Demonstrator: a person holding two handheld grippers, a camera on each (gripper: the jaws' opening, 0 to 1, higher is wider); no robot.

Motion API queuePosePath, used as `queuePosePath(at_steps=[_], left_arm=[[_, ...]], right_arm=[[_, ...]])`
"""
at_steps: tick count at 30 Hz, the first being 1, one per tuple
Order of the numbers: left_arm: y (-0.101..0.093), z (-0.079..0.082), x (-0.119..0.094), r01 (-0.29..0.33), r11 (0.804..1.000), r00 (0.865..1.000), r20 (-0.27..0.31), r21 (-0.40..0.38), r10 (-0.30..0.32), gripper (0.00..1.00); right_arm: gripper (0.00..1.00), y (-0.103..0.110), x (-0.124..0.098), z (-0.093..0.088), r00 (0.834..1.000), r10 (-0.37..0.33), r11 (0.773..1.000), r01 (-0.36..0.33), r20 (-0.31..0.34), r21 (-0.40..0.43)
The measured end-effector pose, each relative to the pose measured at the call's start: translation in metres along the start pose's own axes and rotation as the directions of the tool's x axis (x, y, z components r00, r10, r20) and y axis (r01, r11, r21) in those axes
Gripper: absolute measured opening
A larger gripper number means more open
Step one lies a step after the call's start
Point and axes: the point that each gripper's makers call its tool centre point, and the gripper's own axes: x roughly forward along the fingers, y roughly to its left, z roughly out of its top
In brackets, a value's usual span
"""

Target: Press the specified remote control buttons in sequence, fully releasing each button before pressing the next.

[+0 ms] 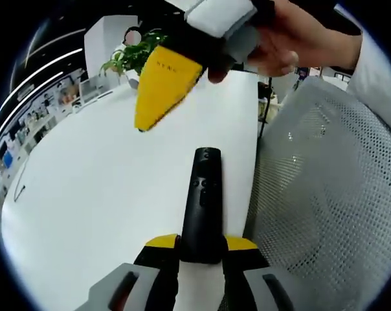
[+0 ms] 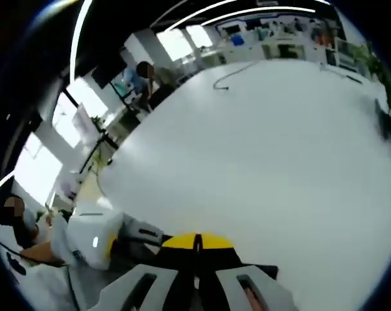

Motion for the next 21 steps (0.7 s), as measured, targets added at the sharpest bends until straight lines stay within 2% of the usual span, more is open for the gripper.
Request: queuePosePath(at_steps=[2, 4, 7, 10, 13, 16, 17, 21], left_arm=[[0.000, 0.000, 0.000, 0.000, 1.000, 1.000, 0.003, 0.000, 0.000, 0.24], [0.000, 0.000, 0.000, 0.000, 1.000, 1.000, 0.005, 0.001, 0.000, 0.24], [0.001, 0.001, 0.000, 0.002, 1.000, 1.000, 0.010, 0.002, -0.002, 0.24], [0.000, 0.001, 0.000, 0.003, 1.000, 1.000, 0.017, 0.003, -0.003, 0.24], [0.001, 0.001, 0.001, 0.003, 1.000, 1.000, 0.017, 0.001, -0.003, 0.24], [0.001, 0.002, 0.001, 0.000, 1.000, 1.000, 0.017, 0.000, 0.000, 0.24], [0.001, 0.002, 0.001, 0.001, 1.000, 1.000, 0.017, -0.001, -0.001, 0.24], [0.001, 0.002, 0.001, -0.001, 1.000, 1.000, 0.015, -0.002, 0.001, 0.24]], right_arm=[[0.00, 0.000, -0.010, 0.006, 0.998, -0.013, 0.999, 0.015, 0.056, -0.034], [0.00, -0.005, -0.021, 0.007, 0.995, -0.044, 0.996, 0.050, 0.084, -0.069], [0.00, -0.008, -0.031, 0.001, 0.997, -0.053, 0.995, 0.058, 0.062, -0.084], [0.00, -0.016, -0.045, 0.005, 0.989, -0.084, 0.989, 0.098, 0.120, -0.113], [0.00, -0.023, -0.063, 0.012, 0.969, -0.111, 0.986, 0.134, 0.219, -0.094], [0.00, -0.031, -0.071, 0.008, 0.966, -0.140, 0.985, 0.158, 0.219, -0.071], [0.00, -0.038, -0.075, 0.007, 0.957, -0.178, 0.981, 0.192, 0.228, -0.040], [0.00, -0.048, -0.088, 0.009, 0.927, -0.230, 0.970, 0.242, 0.297, -0.004]])
